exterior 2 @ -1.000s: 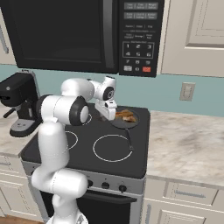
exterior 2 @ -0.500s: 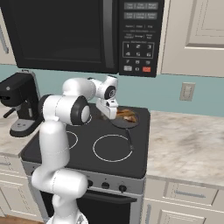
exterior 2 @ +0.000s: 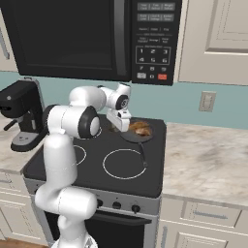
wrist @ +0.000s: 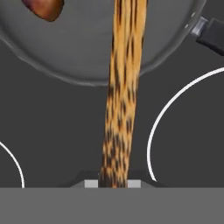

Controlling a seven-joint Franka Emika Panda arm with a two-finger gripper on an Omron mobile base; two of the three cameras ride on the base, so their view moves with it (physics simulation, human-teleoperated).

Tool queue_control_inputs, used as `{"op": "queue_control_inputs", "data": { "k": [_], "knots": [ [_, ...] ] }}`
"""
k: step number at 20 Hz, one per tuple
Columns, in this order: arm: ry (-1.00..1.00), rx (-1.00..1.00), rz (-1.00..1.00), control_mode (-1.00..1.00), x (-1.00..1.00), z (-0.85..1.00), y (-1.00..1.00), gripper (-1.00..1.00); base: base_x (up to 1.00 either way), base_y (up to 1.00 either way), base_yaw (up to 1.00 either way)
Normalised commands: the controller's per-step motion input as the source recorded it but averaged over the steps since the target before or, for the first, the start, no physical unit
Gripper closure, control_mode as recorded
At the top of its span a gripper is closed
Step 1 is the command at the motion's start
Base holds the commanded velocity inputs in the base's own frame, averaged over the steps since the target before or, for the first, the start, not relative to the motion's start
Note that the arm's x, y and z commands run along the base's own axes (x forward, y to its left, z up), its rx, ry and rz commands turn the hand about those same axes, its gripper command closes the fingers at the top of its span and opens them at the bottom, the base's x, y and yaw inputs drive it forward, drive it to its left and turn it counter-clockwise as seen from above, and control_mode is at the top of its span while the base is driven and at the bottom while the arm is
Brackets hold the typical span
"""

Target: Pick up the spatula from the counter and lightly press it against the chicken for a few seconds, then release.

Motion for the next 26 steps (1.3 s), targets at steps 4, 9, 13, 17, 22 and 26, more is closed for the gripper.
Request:
{"op": "queue_control_inputs", "data": {
  "k": [4, 9, 13, 17, 22, 26],
  "knots": [
    [0.0, 0.01, 0.0, -1.0, 0.01, 0.0, 0.0, 1.0, 0.0, 0.0, 0.0],
    [0.0, 0.01, 0.0, -1.0, 0.02, -0.03, -0.01, 1.0, 0.0, 0.0, 0.0],
    [0.0, 0.01, 0.0, -1.0, 0.01, -0.01, -0.01, 1.0, 0.0, 0.0, 0.0],
    [0.0, 0.0, 0.0, -1.0, 0.0, 0.0, 0.0, 1.0, 0.0, 0.0, 0.0],
    [0.0, 0.0, 0.0, -1.0, 0.0, 0.0, 0.0, 1.0, 0.0, 0.0, 0.0],
    [0.0, 0.0, 0.0, -1.0, 0.0, 0.0, 0.0, 1.0, 0.0, 0.0, 0.0]
  ]
}}
